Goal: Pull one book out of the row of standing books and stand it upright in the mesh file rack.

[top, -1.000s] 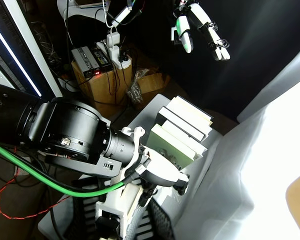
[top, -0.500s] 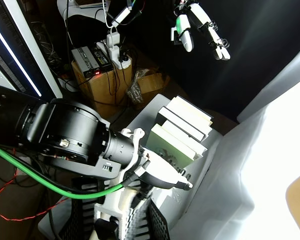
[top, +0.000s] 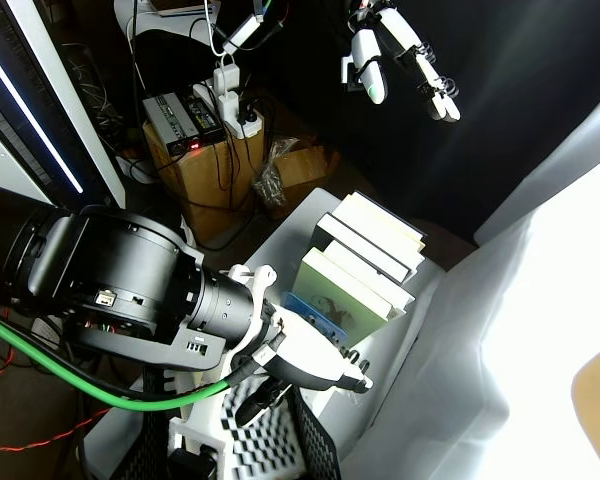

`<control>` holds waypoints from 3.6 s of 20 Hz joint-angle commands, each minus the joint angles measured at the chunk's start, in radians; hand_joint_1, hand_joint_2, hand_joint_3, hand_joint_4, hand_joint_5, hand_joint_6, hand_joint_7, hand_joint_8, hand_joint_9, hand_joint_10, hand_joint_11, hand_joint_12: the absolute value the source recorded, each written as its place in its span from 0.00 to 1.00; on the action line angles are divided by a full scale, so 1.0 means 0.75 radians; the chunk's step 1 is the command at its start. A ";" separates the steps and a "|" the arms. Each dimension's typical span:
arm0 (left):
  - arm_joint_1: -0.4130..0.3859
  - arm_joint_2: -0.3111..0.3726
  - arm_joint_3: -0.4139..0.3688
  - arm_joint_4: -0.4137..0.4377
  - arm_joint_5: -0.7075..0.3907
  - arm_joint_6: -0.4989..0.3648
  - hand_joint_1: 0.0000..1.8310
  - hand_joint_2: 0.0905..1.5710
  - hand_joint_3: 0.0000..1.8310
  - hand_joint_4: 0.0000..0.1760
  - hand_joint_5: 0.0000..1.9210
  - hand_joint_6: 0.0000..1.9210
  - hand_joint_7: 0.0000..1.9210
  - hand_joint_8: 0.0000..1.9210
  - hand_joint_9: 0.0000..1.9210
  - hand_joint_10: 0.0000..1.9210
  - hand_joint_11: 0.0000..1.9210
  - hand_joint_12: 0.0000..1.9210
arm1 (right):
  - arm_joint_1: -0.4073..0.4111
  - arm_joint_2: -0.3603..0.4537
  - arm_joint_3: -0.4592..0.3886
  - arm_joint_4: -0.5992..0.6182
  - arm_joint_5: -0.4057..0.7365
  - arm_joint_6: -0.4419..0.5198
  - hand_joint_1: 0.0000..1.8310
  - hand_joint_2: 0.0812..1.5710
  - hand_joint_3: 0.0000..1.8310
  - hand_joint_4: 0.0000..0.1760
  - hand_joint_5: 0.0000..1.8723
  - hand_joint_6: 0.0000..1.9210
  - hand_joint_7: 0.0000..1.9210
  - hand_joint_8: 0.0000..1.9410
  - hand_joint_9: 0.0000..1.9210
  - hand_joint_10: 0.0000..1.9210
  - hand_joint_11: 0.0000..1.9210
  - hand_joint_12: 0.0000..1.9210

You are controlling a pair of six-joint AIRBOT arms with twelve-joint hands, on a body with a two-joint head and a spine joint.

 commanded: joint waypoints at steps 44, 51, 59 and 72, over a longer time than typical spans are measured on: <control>0.087 0.025 -0.045 -0.139 -0.160 -0.008 0.38 0.94 0.00 0.09 0.07 0.00 0.01 0.00 0.00 0.00 0.00 0.00 | -0.447 0.732 -0.619 1.204 0.056 -0.185 0.46 0.82 0.00 0.00 0.25 0.35 0.27 0.20 0.19 0.45 0.06 0.85; 0.092 0.027 -0.048 -0.146 -0.167 -0.008 0.40 0.94 0.00 0.00 0.07 0.00 0.01 0.00 0.00 0.00 0.00 0.00 | -0.599 0.555 -0.459 1.264 -0.016 -0.163 0.39 0.84 0.00 0.00 0.22 0.02 0.16 0.00 0.12 0.03 0.00 0.43; 0.092 0.029 -0.049 -0.147 -0.170 -0.008 0.39 0.94 0.00 0.01 0.06 0.00 0.00 0.00 0.00 0.00 0.00 0.00 | -0.594 0.484 -0.384 1.328 -0.044 -0.164 0.35 0.86 0.00 0.00 0.03 0.00 0.00 0.00 0.01 0.00 0.00 0.15; 0.096 0.027 -0.051 -0.153 -0.180 -0.008 0.37 0.95 0.00 0.10 0.06 0.00 0.00 0.00 0.00 0.00 0.00 0.00 | -0.488 0.418 -0.336 1.351 -0.099 -0.253 0.34 0.86 0.00 0.00 0.00 0.00 0.00 0.00 0.00 0.00 0.00 0.00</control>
